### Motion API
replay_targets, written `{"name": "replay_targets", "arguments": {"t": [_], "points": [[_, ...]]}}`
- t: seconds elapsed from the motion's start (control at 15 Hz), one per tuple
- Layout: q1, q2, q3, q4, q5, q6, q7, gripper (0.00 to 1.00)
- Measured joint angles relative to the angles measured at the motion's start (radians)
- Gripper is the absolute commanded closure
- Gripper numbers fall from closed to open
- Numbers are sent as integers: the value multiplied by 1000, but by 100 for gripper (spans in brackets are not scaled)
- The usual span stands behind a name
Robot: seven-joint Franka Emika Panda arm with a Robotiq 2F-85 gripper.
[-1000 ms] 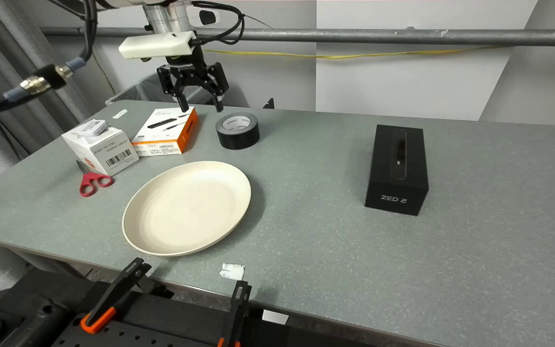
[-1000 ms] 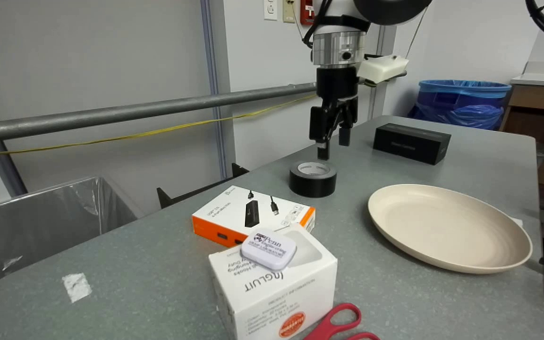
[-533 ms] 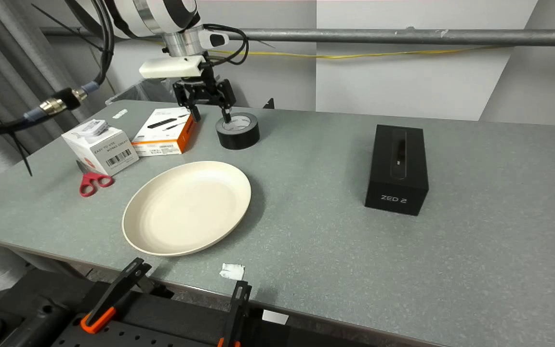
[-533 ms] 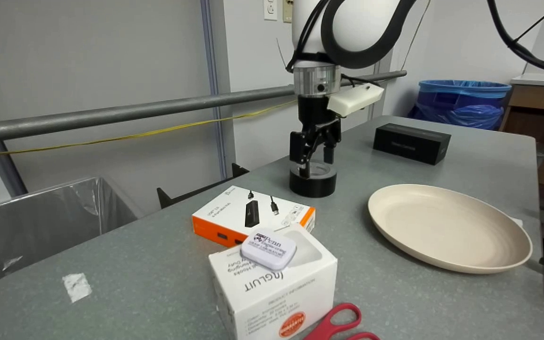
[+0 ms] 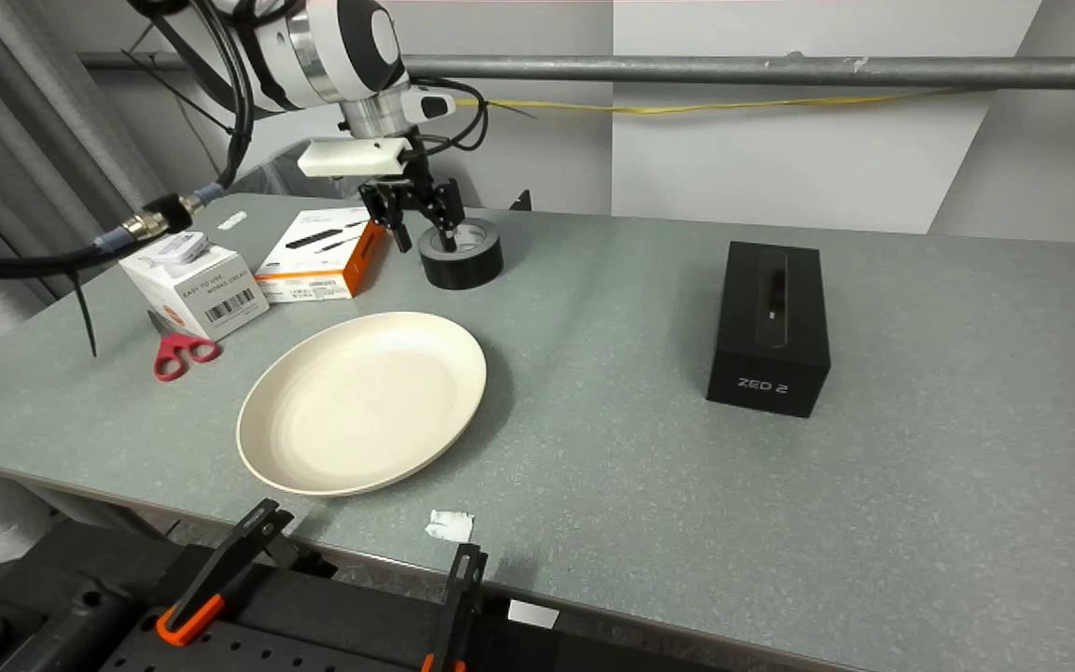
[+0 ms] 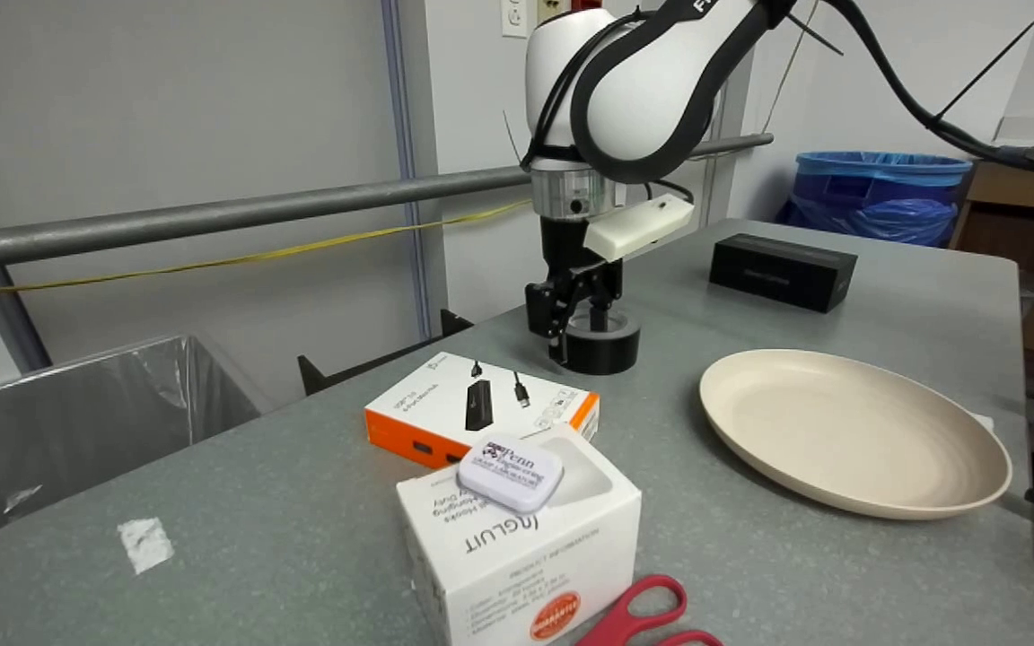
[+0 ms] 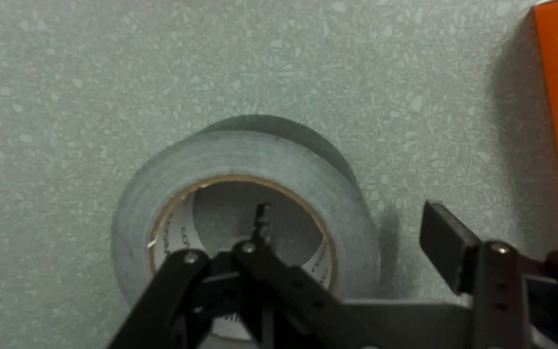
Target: Put the tape on the plate
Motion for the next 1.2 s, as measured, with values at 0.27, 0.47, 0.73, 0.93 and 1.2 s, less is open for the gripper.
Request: {"name": "replay_targets", "arguments": {"t": [0.27,0.47,0.73,0.93,1.2], "points": [[1,45,-5,59,8,-5,11,81],[1,51,-7,82,16,-21,15,96],[1,33,-7,88,30,-56,16,94],[7,-67,-7,-2,18,-46,8,94],[27,-257,-4,-203,-33,-4,-35,94]]}}
